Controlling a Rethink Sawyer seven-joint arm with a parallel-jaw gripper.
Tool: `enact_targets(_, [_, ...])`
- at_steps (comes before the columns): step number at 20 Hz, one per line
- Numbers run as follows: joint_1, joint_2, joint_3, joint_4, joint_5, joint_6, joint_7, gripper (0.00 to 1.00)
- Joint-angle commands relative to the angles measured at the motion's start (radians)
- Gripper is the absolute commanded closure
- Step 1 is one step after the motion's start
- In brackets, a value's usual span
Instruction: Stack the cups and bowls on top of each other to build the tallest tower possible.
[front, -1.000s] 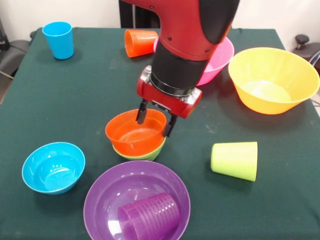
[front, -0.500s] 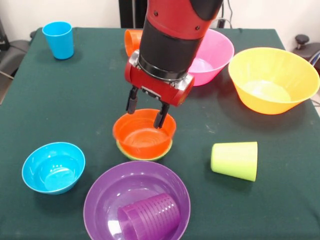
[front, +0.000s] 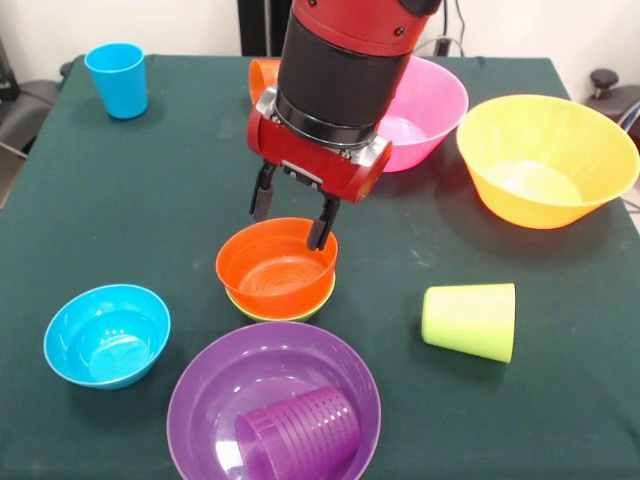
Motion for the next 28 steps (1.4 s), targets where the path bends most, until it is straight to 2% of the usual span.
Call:
enact_targets(1, [0.013, 0.027, 0.069, 0.029, -0.025, 0.072, 0.068, 0.00])
enact_targets(7, [0.013, 0.011, 0.065, 0.059, -0.034, 0.061, 0.058, 0.00])
enact_targets(13, [0.008, 0.029, 0.069, 0.069, -0.039, 0.012, 0.062, 0.00])
enact_targets(18, [-0.002, -0.008, 0.079, 0.095, -0.040, 0.029, 0.024, 0.00])
enact_targets(23, [-0.042, -0.060, 0.088, 0.075, -0.044, 0.108, -0.069, 0.00])
enact_targets(28, [-0.094, -0.065, 0.102, -0.045, -0.045, 0.246, -0.153, 0.00])
